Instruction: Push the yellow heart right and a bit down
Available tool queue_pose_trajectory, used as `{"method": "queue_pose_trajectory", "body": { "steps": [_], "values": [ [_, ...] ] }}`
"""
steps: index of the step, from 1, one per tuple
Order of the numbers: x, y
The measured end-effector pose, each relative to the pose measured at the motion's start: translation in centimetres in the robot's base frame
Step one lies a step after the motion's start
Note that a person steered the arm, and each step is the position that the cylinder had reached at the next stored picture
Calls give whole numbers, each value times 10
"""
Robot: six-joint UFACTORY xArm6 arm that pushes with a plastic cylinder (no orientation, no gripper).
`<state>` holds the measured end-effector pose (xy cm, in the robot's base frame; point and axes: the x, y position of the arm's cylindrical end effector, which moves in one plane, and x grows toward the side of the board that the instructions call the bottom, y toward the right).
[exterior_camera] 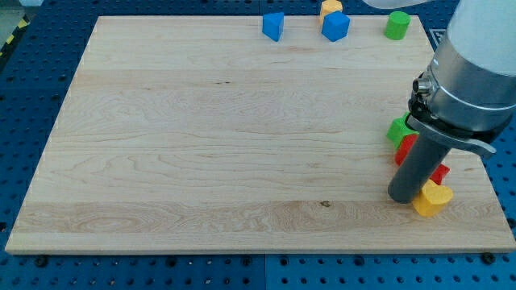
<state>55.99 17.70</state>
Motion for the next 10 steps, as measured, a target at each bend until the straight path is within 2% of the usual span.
{"method": "queue_pose_trajectory", "body": {
  "steps": [4,7,8,10],
  "values": [
    [59,38],
    [50,129],
    [13,133],
    [5,109]
  ]
}}
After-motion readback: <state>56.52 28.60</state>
